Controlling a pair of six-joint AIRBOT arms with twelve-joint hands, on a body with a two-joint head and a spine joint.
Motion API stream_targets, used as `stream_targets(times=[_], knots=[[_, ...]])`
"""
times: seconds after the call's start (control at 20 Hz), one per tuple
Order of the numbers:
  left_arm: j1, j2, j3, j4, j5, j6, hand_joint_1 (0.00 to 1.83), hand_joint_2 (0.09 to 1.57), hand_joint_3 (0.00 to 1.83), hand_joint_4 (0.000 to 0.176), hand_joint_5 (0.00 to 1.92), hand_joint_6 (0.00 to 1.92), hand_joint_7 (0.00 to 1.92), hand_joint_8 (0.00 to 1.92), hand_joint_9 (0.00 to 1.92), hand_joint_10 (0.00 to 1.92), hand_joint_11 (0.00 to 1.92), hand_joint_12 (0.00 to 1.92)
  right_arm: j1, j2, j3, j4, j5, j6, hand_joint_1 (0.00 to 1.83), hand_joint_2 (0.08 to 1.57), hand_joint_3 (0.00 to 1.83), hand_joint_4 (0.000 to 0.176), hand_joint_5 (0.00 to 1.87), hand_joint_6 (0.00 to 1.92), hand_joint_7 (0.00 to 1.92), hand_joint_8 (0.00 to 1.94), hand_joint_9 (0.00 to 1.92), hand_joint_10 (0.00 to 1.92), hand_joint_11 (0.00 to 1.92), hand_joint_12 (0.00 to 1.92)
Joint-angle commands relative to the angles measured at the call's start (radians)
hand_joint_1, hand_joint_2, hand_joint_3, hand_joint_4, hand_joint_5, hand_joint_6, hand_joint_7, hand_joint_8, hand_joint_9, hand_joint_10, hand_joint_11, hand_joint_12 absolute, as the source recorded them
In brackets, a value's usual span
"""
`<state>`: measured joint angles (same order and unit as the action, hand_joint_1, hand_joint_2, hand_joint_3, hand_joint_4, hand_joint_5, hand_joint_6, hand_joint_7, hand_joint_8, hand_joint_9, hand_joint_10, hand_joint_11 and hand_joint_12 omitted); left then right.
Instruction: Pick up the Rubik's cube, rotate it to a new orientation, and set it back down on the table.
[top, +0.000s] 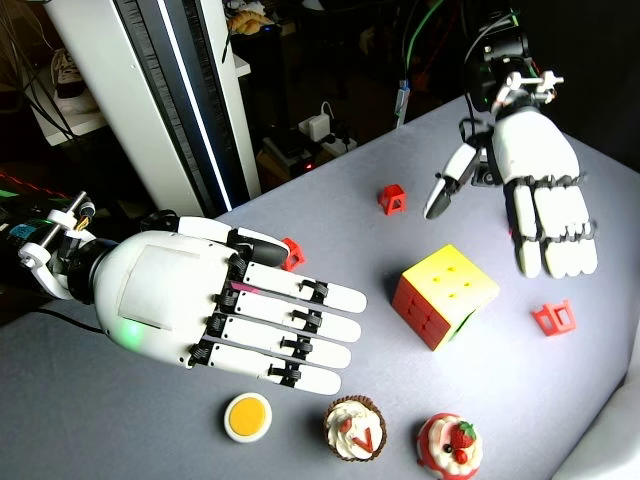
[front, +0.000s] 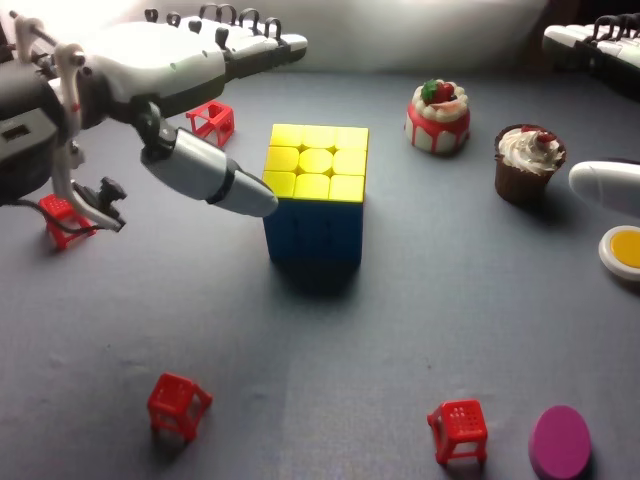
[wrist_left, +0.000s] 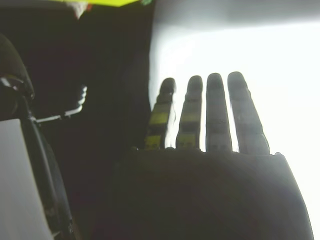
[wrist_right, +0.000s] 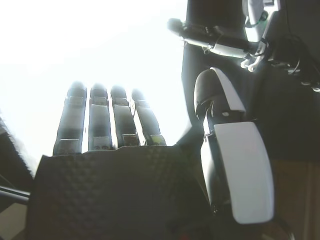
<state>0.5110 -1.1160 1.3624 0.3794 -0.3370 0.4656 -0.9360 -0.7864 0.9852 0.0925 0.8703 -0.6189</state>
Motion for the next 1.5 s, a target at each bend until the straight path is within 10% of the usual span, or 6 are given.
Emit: stream_targets(times=[0.0,0.5,0.55,0.75,1.15,1.45], knots=[[-0.020,-0.007,0.004,0.005,-0.070,-0.016,0.65,0.82,0.00,0.089,0.00,0.00,0.00,0.00,0.00,0.00,0.00,0.78,0.005,0.003,-0.001,0.019,0.125,0.006,0.37,1.30,0.01,0.000,0.00,0.00,0.00,0.00,0.00,0.00,0.00,0.00],[-0.046,-0.071,0.047,0.120,0.031,-0.075,0.82,0.81,0.00,0.121,0.00,0.00,0.00,0.00,0.00,0.00,0.00,0.94,-0.015,0.002,0.001,0.036,0.122,0.006,0.43,1.29,0.00,0.000,0.00,0.00,0.00,0.00,0.00,0.00,0.05,0.03],[-0.045,-0.078,0.054,0.120,0.034,-0.081,0.82,0.80,0.00,0.115,0.00,0.00,0.00,0.00,0.00,0.00,0.00,0.88,-0.018,0.001,0.001,0.039,0.122,0.006,0.47,1.29,0.00,0.000,0.00,0.00,0.00,0.00,0.00,0.00,0.00,0.49],[-0.042,-0.096,0.065,0.120,0.043,-0.085,0.82,0.81,0.00,0.055,0.00,0.00,0.00,0.00,0.00,0.00,0.00,0.63,-0.024,-0.001,0.002,0.047,0.122,0.006,0.49,1.29,0.00,0.000,0.00,0.00,0.00,0.00,0.00,0.00,0.00,0.70],[-0.036,-0.126,0.079,0.129,0.069,-0.085,0.72,0.88,0.00,0.000,0.00,0.00,0.00,0.00,0.00,0.00,0.00,0.07,-0.028,-0.006,0.003,0.050,0.123,0.006,0.50,1.29,0.00,0.000,0.00,0.00,0.00,0.00,0.00,0.00,0.00,0.14],[-0.035,-0.144,0.089,0.147,0.094,-0.085,0.78,0.92,0.00,0.053,0.00,0.00,0.00,0.00,0.00,0.00,0.00,0.64,-0.030,-0.007,0.003,0.053,0.123,0.006,0.49,1.29,0.00,0.000,0.00,0.00,0.00,0.00,0.00,0.00,0.00,0.19]])
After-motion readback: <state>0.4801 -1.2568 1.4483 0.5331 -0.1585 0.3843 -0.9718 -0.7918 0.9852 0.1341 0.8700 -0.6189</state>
